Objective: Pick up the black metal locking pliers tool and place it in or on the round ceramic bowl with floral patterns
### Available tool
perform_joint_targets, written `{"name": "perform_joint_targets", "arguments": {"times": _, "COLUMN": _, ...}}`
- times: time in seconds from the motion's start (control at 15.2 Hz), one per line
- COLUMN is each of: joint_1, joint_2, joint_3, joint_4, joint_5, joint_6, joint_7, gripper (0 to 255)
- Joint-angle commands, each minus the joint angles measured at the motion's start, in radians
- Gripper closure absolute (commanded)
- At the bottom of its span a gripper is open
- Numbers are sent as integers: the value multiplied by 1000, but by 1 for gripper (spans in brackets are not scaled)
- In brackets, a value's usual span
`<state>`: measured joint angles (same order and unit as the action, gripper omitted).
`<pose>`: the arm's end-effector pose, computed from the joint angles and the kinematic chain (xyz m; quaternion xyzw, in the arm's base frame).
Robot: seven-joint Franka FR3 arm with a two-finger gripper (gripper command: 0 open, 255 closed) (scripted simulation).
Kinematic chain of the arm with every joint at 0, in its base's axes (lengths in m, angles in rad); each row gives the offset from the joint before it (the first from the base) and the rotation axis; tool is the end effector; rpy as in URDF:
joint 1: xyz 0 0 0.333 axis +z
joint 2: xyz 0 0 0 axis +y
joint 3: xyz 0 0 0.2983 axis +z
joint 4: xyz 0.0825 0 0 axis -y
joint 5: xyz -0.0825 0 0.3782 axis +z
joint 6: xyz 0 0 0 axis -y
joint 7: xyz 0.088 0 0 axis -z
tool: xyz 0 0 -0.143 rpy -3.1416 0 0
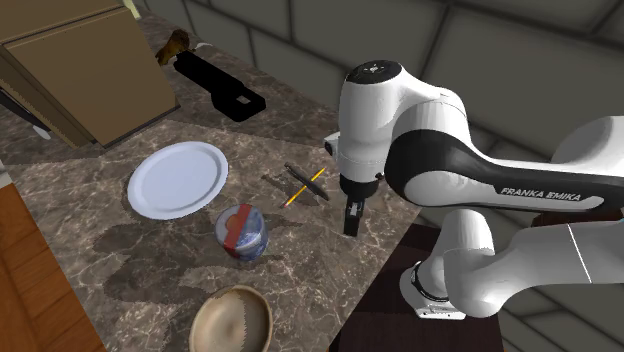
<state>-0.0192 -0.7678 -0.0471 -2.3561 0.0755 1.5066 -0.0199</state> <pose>0.3077 -0.0116 0.5316 -0.9976 0.0150 0.0391 0.0555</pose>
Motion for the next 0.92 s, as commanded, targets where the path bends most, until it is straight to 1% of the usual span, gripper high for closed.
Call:
{"name": "perform_joint_targets", "arguments": {"times": 0.0, "joint_1": 0, "joint_2": 0, "joint_3": 0, "joint_4": 0, "joint_5": 0, "joint_6": 0, "joint_7": 0, "gripper": 0}}
{"name": "perform_joint_targets", "arguments": {"times": 0.4, "joint_1": -64, "joint_2": 208, "joint_3": -13, "joint_4": 101, "joint_5": -36, "joint_6": 106, "joint_7": 90, "gripper": 0}}
{"name": "perform_joint_targets", "arguments": {"times": 0.86, "joint_1": -130, "joint_2": 440, "joint_3": -43, "joint_4": 257, "joint_5": -76, "joint_6": 182, "joint_7": 197, "gripper": 0}}
